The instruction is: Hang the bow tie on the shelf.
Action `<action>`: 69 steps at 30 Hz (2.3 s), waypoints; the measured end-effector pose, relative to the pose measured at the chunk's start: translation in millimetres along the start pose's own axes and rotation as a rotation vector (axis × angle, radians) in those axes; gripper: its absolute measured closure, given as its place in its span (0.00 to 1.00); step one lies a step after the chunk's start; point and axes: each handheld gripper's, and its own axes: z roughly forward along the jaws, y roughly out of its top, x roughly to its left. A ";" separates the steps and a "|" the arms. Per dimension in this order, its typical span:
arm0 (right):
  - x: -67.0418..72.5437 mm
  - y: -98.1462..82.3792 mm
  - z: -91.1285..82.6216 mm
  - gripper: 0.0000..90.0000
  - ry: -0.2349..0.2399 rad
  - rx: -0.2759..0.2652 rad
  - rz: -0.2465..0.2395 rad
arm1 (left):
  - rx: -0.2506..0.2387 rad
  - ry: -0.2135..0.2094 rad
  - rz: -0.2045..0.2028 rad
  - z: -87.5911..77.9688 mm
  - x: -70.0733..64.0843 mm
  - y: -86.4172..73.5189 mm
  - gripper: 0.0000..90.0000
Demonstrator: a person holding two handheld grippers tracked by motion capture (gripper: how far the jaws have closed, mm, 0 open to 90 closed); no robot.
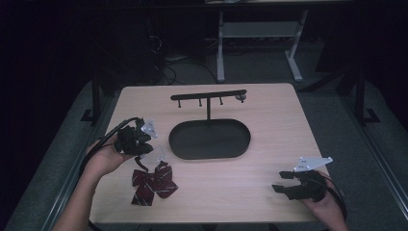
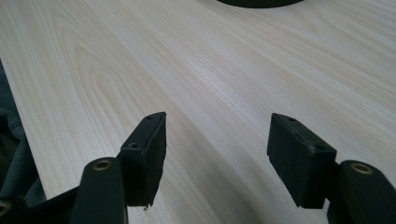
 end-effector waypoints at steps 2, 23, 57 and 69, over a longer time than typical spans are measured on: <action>0.5 0.2 -0.1 0.41 0.000 0.002 0.006 | -0.005 0.005 0.011 -4.6 -1.3 2.2 0.98; -0.1 0.0 -0.2 0.41 0.001 0.000 0.000 | -0.009 0.014 0.064 -29.5 -7.9 15.2 0.98; -4.7 -2.5 -0.6 0.41 0.010 -0.011 0.015 | -0.007 0.000 0.093 -46.0 0.3 32.6 0.98; -4.5 -2.2 -0.4 0.41 0.012 -0.010 0.014 | -0.020 -0.012 0.100 -49.6 2.6 40.0 0.98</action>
